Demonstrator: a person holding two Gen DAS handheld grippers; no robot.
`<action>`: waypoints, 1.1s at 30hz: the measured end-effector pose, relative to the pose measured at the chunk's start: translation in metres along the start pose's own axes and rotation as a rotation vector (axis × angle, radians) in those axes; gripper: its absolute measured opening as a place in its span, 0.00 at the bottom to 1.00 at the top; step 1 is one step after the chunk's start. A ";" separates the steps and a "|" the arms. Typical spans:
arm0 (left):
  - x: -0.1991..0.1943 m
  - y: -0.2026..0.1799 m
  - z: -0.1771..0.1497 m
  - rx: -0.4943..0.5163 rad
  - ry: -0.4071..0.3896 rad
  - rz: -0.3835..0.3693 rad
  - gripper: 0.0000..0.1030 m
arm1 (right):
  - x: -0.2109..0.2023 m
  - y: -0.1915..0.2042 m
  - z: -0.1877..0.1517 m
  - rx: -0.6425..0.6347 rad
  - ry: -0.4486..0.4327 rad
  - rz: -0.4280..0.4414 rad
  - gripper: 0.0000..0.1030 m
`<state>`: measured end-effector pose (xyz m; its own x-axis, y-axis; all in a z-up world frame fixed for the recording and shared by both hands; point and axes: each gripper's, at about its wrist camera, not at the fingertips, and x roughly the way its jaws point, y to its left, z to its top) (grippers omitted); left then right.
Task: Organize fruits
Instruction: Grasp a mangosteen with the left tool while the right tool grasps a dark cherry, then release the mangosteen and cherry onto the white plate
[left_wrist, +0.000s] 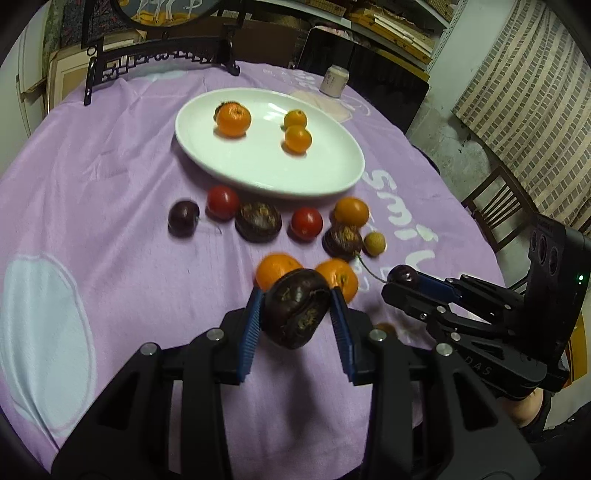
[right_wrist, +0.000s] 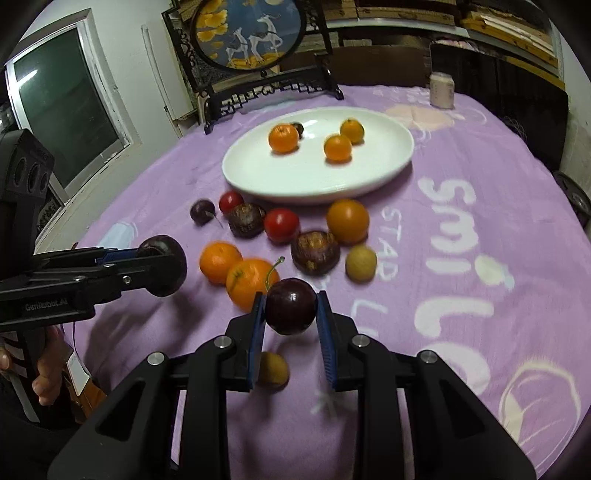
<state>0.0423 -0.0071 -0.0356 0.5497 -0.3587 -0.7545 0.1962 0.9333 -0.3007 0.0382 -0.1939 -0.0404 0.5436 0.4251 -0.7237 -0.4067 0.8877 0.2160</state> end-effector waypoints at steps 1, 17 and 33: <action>-0.001 0.002 0.005 0.002 -0.008 0.002 0.36 | 0.000 0.001 0.006 -0.009 -0.008 -0.003 0.27; 0.110 0.022 0.192 -0.038 0.005 0.134 0.36 | 0.091 -0.065 0.148 0.004 -0.046 -0.158 0.27; 0.059 0.024 0.178 -0.068 -0.137 0.070 0.57 | 0.091 -0.082 0.134 0.044 -0.085 -0.193 0.52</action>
<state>0.2240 -0.0024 0.0165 0.6667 -0.2828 -0.6896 0.1005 0.9509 -0.2929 0.2194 -0.2045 -0.0364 0.6688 0.2579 -0.6973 -0.2572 0.9603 0.1085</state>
